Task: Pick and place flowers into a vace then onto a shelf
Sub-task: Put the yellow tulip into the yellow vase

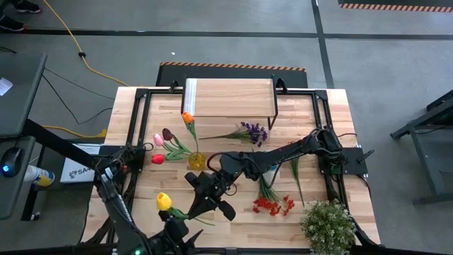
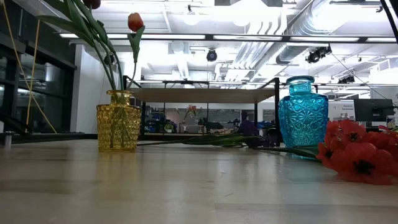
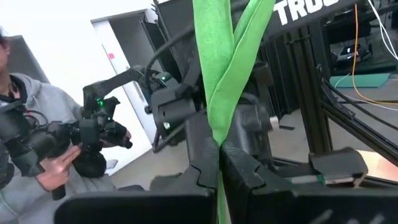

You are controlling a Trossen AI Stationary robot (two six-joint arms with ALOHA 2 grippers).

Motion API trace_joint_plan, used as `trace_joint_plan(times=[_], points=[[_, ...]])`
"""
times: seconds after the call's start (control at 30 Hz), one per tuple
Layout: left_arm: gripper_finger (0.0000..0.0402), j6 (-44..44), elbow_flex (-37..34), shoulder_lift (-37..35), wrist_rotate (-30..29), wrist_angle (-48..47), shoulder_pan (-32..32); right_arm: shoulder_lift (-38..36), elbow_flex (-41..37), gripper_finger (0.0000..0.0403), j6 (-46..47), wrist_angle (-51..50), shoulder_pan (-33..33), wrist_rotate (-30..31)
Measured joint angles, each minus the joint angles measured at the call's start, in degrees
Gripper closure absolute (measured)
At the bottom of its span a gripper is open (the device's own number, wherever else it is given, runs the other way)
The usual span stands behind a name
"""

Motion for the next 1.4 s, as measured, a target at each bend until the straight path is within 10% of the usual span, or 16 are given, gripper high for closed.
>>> trace_joint_plan(times=[0.43, 1.4], points=[[0.0085, -0.1, 4.98, -0.32, -14.91, -0.53, -2.33, 0.0, 0.0, 0.0401, -2.53, 2.26, -0.02, -1.57], [0.0101, -1.72, 4.94, -0.31, -20.04, 0.04, 1.54, 0.0, 0.0, 0.04, -1.48, 5.44, 1.49, -6.34]])
